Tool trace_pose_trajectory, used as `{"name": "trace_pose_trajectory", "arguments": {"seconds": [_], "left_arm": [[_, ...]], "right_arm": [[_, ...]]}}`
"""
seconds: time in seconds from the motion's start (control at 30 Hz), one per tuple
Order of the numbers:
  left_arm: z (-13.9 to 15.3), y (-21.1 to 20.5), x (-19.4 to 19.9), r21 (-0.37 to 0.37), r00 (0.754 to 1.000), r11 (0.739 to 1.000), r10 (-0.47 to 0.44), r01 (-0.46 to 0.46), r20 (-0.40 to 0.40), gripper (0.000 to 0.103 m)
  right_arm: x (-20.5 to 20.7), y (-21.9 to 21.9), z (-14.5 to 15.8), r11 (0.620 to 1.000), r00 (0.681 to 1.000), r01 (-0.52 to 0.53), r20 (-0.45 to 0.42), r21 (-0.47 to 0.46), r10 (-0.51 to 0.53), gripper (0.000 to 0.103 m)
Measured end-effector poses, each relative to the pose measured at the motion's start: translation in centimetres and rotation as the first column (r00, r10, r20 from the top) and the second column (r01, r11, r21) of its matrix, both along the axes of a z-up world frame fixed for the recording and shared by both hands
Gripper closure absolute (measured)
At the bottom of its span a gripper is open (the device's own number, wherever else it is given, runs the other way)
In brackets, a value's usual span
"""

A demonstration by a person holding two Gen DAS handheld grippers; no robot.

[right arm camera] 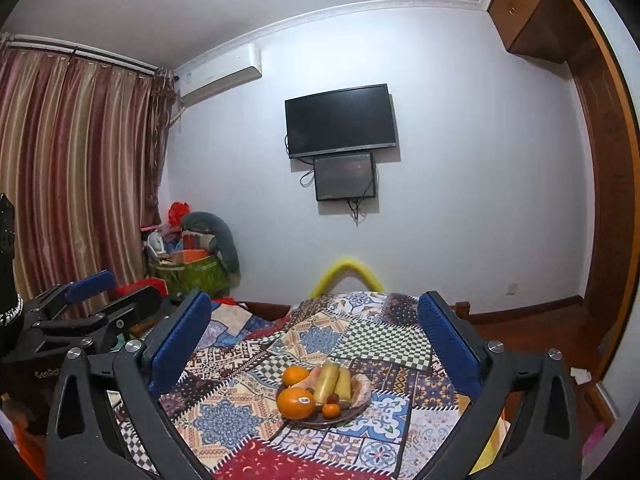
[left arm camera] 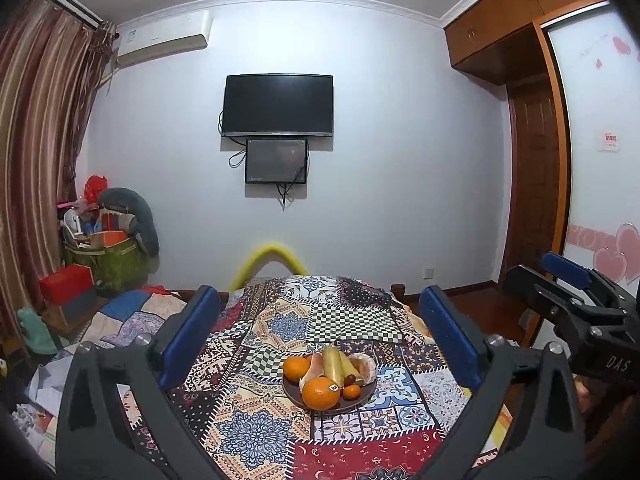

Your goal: Organize fruits

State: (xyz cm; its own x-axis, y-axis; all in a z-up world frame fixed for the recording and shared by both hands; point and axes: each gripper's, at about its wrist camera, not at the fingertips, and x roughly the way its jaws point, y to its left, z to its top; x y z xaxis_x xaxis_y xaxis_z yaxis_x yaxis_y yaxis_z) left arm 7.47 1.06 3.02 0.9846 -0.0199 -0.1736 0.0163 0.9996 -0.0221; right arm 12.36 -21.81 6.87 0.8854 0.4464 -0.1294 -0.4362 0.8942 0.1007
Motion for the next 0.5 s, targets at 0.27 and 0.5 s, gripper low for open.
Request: {"name": "trace_pose_trajectory", "arguments": {"seconds": [0.27,0.5], "left_arm": [[0.05,-0.21,-0.05,0.003,1.000,1.000,-0.002,0.002,0.000,0.001],[0.24,-0.13,-0.10,0.002,1.000,1.000,-0.001,0.001,0.000,0.001]], "right_arm": [[-0.21,-0.10,0.05,1.000,1.000,-0.002,0.001,-0.001,0.002,0.000],[-0.66,0.07,0.13,1.000,1.000,0.010,0.013,-0.013,-0.010,0.000]]}}
